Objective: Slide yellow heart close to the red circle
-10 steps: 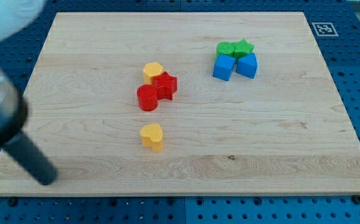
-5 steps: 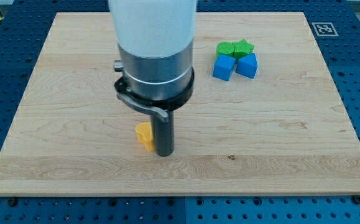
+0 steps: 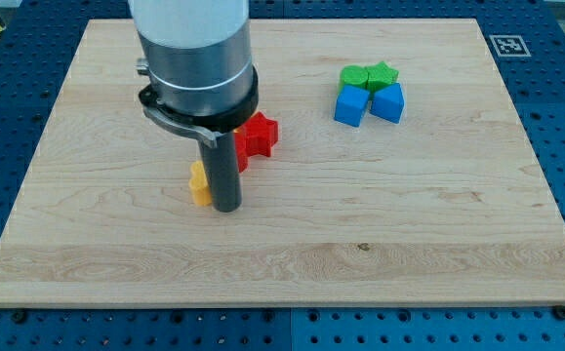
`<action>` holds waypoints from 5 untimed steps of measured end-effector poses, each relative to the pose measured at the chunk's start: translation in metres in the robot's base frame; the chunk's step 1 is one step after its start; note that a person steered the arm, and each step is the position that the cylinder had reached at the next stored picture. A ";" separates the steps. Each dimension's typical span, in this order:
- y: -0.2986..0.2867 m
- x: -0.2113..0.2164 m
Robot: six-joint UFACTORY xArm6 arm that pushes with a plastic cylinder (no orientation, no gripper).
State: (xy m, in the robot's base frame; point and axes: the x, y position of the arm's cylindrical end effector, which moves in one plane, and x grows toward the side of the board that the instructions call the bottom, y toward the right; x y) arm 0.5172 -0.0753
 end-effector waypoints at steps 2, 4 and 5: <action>-0.026 -0.001; -0.026 -0.002; -0.026 -0.002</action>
State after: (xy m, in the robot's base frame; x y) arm 0.5155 -0.1014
